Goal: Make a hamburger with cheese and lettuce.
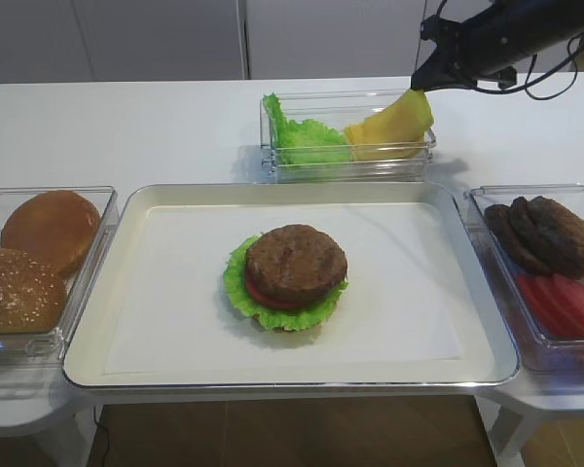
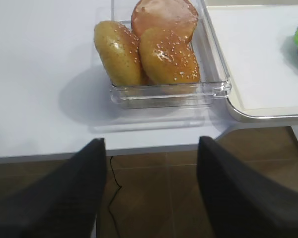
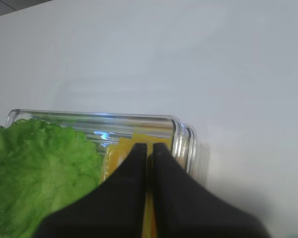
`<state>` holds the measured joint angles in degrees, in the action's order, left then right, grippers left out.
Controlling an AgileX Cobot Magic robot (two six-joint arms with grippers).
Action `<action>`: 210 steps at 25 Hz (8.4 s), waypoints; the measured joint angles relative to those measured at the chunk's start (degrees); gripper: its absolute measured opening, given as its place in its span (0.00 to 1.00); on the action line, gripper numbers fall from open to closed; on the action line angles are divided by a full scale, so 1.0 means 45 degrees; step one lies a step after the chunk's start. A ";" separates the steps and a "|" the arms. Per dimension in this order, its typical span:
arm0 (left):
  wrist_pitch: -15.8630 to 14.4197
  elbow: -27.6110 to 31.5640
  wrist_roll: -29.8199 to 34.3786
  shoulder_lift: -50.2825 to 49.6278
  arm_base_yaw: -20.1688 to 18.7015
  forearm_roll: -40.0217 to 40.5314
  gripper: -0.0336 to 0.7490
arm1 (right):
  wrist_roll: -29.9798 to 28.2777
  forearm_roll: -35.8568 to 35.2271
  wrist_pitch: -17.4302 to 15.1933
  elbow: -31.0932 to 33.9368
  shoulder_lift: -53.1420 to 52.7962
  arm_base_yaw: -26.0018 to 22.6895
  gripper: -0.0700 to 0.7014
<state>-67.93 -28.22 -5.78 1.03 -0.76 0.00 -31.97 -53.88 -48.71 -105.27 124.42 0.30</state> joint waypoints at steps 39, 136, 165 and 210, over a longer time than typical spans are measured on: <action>0.0000 0.0000 0.0000 0.0000 0.0000 0.0000 0.60 | 0.1194 0.1100 -0.2999 0.0517 -0.5878 0.0173 0.15; 0.0000 0.0000 0.0000 0.0000 0.0000 0.0000 0.60 | 0.0596 0.6476 0.2697 0.8005 -0.6048 0.7484 0.15; 0.0000 0.0000 0.0000 0.0000 0.0000 0.0000 0.60 | 0.1008 0.7263 0.3335 0.8005 -0.5646 0.7484 0.15; 0.0000 0.0000 0.0000 0.0000 0.0000 0.0000 0.60 | 0.6883 1.1024 -0.1474 0.6406 -0.7330 0.3684 0.76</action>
<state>-67.93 -28.22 -5.78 1.03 -0.76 0.00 -1.00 -4.27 -55.34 -76.44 91.43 16.88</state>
